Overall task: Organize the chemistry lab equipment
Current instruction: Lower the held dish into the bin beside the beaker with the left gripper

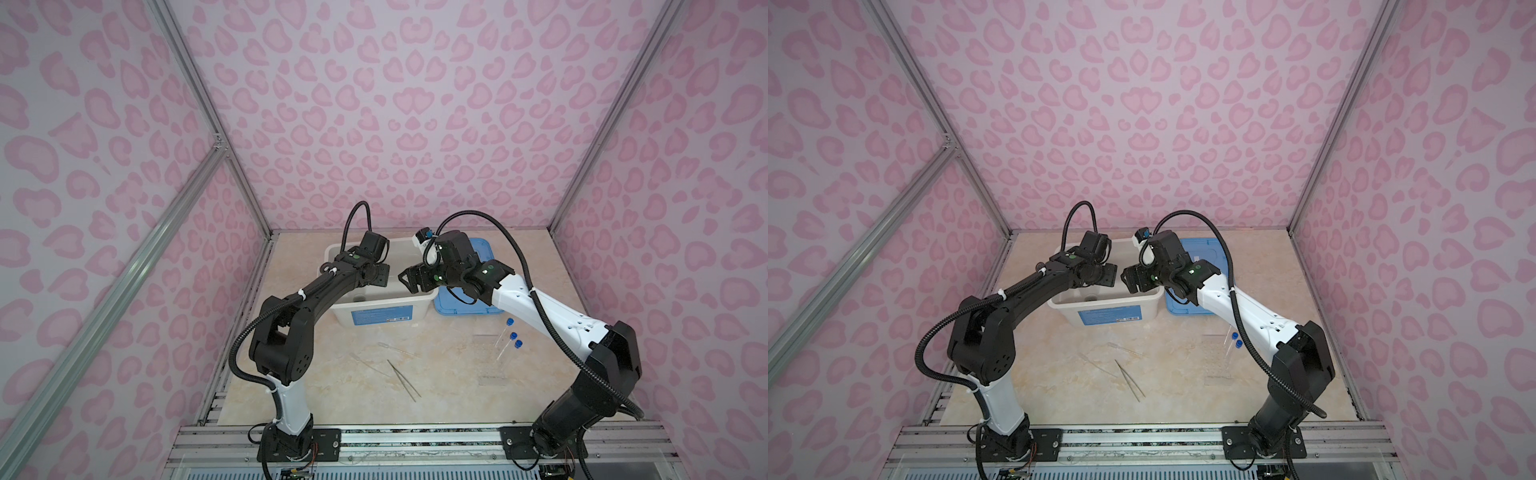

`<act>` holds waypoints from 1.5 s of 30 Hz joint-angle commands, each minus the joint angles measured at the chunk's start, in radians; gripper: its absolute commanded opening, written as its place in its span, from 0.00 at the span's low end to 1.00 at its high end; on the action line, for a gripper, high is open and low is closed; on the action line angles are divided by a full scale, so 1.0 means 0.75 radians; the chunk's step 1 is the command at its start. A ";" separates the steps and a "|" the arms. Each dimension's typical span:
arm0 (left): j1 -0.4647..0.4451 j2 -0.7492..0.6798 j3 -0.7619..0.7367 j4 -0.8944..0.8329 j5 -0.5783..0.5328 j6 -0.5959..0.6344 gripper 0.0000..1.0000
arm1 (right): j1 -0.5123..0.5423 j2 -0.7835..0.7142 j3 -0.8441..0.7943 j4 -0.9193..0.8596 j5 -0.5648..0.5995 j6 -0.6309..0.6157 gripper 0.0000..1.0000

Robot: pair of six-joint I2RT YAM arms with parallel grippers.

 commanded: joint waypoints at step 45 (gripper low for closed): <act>0.003 -0.226 -0.332 0.253 0.084 0.006 0.46 | -0.001 0.085 -0.028 0.056 -0.031 0.016 0.91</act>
